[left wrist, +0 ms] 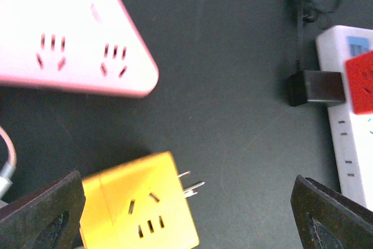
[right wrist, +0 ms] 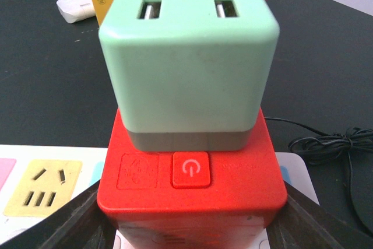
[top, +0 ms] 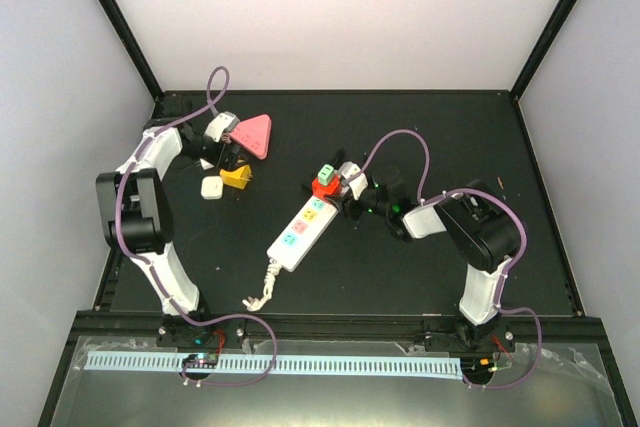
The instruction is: Pull the plug off the socket
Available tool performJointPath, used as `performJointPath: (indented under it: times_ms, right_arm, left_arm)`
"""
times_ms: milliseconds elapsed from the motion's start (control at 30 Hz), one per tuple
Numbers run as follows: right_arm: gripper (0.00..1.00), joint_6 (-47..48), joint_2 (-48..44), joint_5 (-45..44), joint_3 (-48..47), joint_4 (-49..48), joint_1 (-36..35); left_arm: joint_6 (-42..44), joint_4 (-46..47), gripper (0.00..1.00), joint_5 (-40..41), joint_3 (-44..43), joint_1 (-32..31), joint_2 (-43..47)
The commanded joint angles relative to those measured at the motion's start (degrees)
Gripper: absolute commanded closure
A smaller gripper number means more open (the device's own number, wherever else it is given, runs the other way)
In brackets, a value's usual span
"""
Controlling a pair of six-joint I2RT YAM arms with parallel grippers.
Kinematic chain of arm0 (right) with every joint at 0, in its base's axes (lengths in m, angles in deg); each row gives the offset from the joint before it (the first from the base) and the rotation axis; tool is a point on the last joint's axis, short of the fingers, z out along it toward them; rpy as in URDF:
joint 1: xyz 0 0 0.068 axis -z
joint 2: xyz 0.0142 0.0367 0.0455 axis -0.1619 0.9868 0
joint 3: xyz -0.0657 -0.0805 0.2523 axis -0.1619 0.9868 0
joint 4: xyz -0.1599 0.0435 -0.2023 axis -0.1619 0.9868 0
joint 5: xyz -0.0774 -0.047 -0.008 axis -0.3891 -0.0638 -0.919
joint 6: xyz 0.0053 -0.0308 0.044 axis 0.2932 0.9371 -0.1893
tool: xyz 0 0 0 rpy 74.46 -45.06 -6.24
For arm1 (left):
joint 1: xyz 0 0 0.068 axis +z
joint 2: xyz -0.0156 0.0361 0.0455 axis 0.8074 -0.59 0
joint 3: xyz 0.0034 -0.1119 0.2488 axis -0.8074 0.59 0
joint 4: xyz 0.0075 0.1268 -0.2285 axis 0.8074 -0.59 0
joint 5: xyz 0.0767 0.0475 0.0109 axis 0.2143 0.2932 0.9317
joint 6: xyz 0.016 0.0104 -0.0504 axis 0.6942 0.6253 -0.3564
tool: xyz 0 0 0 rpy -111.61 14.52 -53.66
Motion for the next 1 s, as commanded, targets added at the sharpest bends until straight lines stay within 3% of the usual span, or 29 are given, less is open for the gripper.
performJointPath:
  times_ms: [0,267,433,633,967]
  right_arm:
    - [0.99,6.1,1.8,5.1,-0.3,6.0,-0.5]
    - [0.99,9.6,3.0,10.1,-2.1,8.9,-0.5]
    - [0.99,11.4,4.1,14.0,-3.4,10.5,-0.5]
    - [0.99,12.9,5.8,17.6,-5.4,11.2,-0.5]
    - [0.99,17.3,7.3,21.8,-9.3,16.8,-0.6]
  left_arm:
    - [17.6,-2.5,0.01,-4.2,0.1,-1.8,2.3]
    - [43.9,-6.0,0.01,-9.9,4.7,-5.3,3.0]
    - [55.0,-6.6,0.03,-6.1,5.8,-8.8,1.7]
    - [61.2,-8.5,0.07,-2.9,5.3,-12.2,-1.3]
    - [57.9,-3.1,0.19,4.2,8.2,-17.0,-3.1]
